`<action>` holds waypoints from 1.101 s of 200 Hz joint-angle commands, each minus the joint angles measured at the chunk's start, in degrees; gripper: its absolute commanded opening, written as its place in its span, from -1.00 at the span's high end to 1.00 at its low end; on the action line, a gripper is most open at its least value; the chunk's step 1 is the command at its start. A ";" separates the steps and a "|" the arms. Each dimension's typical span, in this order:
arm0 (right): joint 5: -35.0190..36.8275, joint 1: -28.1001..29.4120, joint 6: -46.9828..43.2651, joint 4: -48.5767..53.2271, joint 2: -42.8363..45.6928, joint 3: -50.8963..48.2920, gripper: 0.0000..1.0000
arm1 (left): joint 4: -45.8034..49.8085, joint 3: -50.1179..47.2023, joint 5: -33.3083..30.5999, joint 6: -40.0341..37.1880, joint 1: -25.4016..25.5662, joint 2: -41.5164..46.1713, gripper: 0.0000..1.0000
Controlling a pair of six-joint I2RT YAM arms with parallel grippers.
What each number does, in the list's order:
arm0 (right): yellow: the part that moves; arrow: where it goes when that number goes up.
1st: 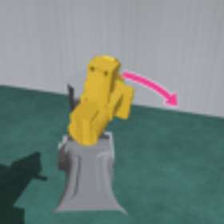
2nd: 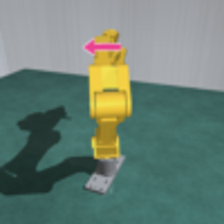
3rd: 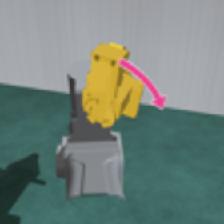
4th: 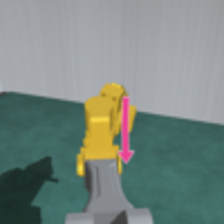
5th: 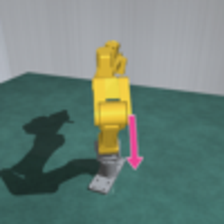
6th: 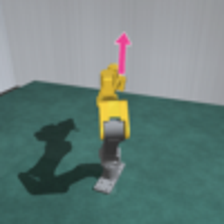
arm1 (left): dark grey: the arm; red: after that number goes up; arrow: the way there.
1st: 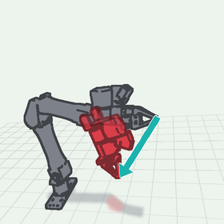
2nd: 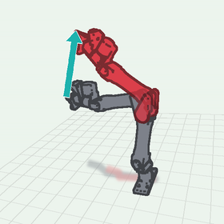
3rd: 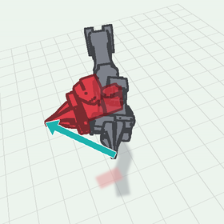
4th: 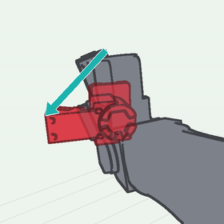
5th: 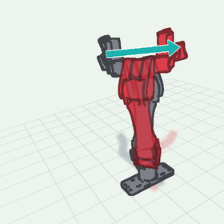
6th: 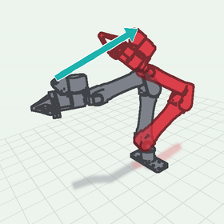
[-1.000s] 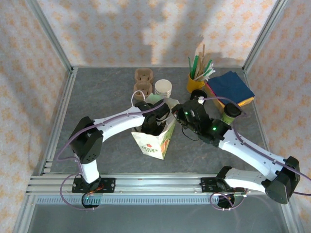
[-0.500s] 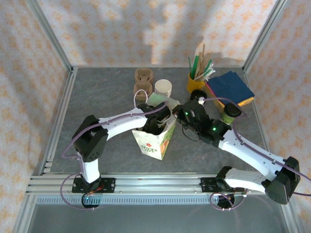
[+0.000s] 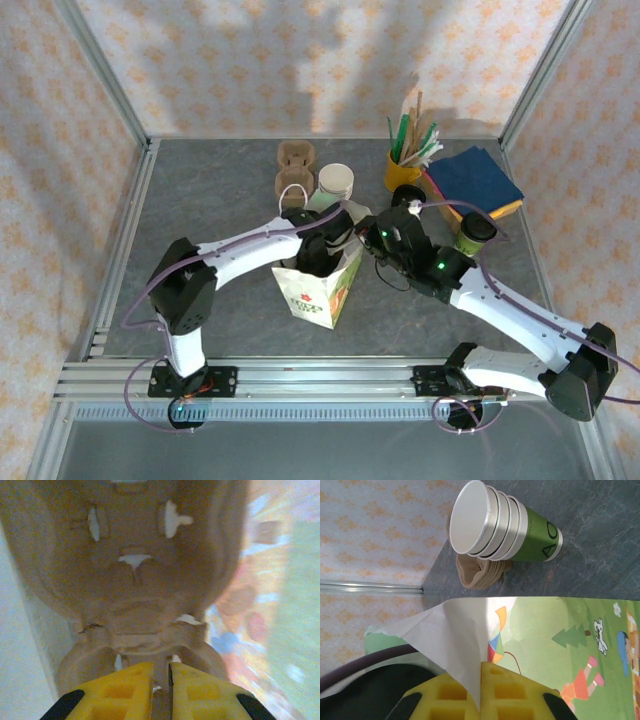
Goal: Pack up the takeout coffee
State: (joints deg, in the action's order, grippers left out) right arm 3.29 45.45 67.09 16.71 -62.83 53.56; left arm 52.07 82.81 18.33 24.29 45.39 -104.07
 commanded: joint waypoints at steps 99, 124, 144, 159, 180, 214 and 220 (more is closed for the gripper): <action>4.48 -0.19 -3.63 3.67 0.16 0.67 1.00 | 0.30 10.19 -10.01 3.13 -1.98 12.47 0.65; 4.88 -0.22 -3.98 3.86 0.16 0.67 1.00 | -1.61 11.26 -7.44 2.80 -2.83 15.38 0.66; 5.18 -0.19 -4.32 3.77 0.25 0.84 1.00 | -3.84 11.36 -5.72 2.55 -3.90 18.44 0.66; 5.63 -0.27 -5.09 3.60 0.43 0.88 1.00 | -6.54 10.12 -5.46 2.26 -5.23 21.42 0.66; 5.68 -0.28 -7.44 2.70 0.88 1.18 1.00 | -11.31 6.67 -3.24 4.33 -10.11 26.83 0.62; 3.57 -0.28 -12.42 -1.40 3.10 1.13 1.00 | -9.99 2.05 -17.21 6.53 -19.04 33.06 0.20; 3.04 -0.28 -13.54 -2.32 3.68 0.96 1.00 | -10.25 0.22 -18.10 7.51 -21.19 34.31 0.18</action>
State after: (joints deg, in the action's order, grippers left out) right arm 6.02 45.43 59.18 18.24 -62.26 53.47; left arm 42.76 87.70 9.21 29.12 29.76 -72.82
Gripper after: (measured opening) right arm 0.046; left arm 0.390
